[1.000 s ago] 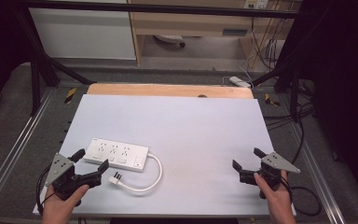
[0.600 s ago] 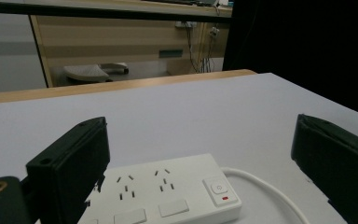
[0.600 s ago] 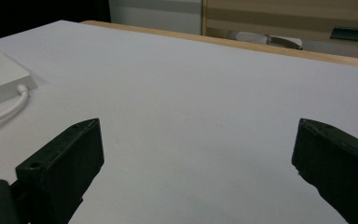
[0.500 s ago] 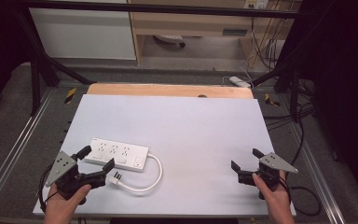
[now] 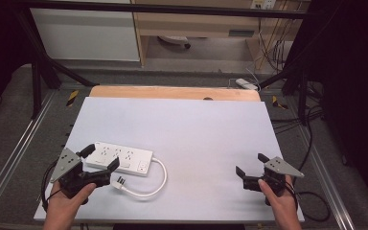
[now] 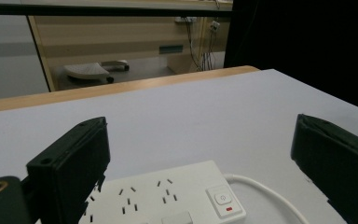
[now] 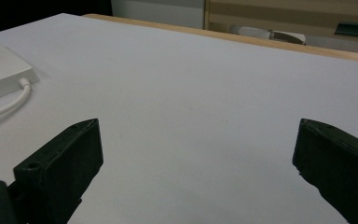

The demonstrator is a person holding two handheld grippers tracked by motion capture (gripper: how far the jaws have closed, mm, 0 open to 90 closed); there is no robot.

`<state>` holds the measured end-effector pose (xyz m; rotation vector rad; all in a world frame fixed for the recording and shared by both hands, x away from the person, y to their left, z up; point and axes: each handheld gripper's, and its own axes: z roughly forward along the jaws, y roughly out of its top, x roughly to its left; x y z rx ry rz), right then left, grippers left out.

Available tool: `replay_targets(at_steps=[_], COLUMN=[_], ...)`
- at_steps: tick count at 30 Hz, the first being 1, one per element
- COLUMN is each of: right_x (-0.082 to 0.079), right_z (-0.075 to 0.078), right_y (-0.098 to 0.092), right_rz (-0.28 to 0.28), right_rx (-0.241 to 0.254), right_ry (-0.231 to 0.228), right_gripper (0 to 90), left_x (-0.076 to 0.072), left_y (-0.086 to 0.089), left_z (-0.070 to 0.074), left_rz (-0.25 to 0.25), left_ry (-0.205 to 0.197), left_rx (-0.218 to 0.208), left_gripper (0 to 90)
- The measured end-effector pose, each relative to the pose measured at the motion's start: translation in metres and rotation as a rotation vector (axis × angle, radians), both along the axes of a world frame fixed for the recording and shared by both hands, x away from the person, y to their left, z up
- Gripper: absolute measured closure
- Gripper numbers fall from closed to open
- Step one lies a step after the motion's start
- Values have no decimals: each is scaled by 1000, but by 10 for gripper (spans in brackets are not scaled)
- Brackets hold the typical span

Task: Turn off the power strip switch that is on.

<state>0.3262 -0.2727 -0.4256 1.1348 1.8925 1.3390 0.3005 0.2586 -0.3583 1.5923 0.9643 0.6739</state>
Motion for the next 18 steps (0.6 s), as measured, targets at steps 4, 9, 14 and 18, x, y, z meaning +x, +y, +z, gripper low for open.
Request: replay_targets(at_steps=[4,9,14,18], right_x=[0,-1,-2,-2], right_z=[0,0,0,0], right_y=[1,0,0,1], right_rz=[9,13,20,29], right_rx=[0,0,-1,-2], right_ry=[5,12,8,10], right_gripper=[20,21,18,19], left_x=[0,0,-1,0], left_y=[-3,-2,0,-2], left_z=[5,8,11,11], left_rz=[-13,-6,-1,-4], left_ry=[-7,-14,-24,-23], left_rx=[-4,-17,-28,-25], left_gripper=[44,68,81,149])
